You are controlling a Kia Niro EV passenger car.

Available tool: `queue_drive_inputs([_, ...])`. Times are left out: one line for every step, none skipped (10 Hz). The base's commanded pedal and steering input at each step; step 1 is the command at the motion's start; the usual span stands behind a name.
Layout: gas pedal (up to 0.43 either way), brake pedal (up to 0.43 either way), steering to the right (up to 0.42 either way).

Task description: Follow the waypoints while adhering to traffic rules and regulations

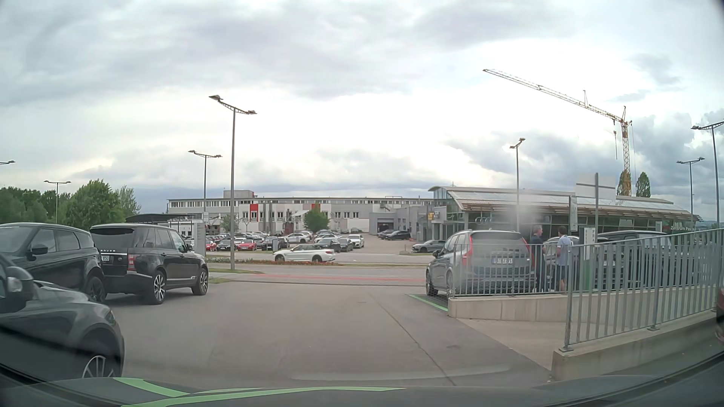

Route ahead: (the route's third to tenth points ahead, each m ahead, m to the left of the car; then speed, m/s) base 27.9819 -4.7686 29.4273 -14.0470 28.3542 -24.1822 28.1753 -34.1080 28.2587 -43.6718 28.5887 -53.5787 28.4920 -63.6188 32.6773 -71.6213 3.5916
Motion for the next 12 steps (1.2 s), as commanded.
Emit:
queue_drive_inputs([0.000, 0.049, -0.055])
queue_drive_inputs([0.000, 0.043, -0.062])
queue_drive_inputs([0.000, 0.030, -0.071])
queue_drive_inputs([0.000, 0.024, -0.081])
queue_drive_inputs([0.000, 0.018, -0.086])
queue_drive_inputs([0.000, 0.018, -0.087])
queue_drive_inputs([0.000, 0.018, -0.087])
queue_drive_inputs([0.000, 0.012, -0.087])
queue_drive_inputs([0.000, 0.012, -0.084])
queue_drive_inputs([0.000, 0.012, -0.079])
queue_drive_inputs([0.000, 0.012, -0.074])
queue_drive_inputs([0.000, 0.012, -0.064])
